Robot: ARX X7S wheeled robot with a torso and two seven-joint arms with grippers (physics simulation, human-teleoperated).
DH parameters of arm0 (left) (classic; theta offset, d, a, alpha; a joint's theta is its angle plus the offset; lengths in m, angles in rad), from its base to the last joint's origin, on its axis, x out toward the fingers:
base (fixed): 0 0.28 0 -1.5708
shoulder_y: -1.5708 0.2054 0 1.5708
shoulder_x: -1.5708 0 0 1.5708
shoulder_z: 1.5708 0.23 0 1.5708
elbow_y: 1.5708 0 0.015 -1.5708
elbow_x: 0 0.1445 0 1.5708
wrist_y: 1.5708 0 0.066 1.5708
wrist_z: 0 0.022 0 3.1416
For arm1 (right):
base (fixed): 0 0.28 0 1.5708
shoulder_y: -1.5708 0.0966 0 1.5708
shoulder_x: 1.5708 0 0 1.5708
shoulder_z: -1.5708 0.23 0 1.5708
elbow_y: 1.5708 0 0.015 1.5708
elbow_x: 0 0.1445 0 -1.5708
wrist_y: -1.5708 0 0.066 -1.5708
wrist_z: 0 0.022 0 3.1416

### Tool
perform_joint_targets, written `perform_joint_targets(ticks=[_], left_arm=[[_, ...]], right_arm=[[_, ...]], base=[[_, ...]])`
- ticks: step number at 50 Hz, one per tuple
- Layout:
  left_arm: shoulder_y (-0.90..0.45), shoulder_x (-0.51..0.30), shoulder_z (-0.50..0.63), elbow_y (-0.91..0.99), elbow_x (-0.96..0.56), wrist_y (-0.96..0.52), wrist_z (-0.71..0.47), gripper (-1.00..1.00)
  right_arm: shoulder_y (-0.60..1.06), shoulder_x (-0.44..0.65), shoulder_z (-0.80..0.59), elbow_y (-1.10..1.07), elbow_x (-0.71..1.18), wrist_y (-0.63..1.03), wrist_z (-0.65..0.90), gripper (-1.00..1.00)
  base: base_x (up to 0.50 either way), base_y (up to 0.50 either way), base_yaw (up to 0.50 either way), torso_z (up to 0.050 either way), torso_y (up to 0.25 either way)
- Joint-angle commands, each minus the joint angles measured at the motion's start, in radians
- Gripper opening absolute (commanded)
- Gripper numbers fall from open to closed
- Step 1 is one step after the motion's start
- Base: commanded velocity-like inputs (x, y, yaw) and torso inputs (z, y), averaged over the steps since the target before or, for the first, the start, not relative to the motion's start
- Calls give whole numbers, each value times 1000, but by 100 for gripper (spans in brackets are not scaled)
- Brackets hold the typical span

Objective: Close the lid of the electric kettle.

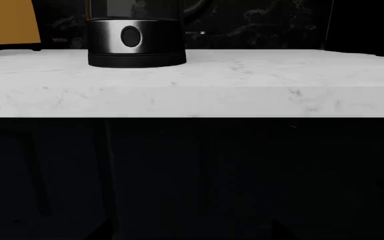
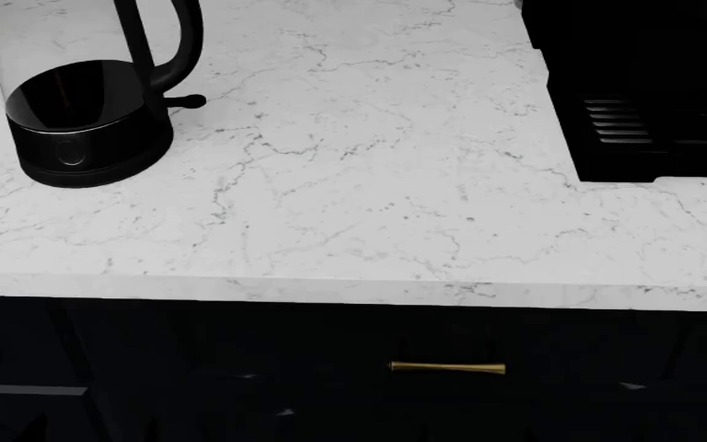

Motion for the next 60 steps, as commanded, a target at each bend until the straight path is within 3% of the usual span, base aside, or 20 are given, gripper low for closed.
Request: perform_joint_targets(ticks=[1,30,60], left_arm=[[0,-30,35,-1,-30,2,-35,100],[7,-82,94,23,-57,16,-99,100],[8,-120,142,29,-76,21,-125,100]], right_arm=[[3,66,-81,2,66,-4,81,100],[10,106,-132,3,85,7,112,100],[8,133,-164,-4,110,12,137,100]], base=[[0,0,0,0,0],[0,0,0,0,0],[0,0,0,48,60]])
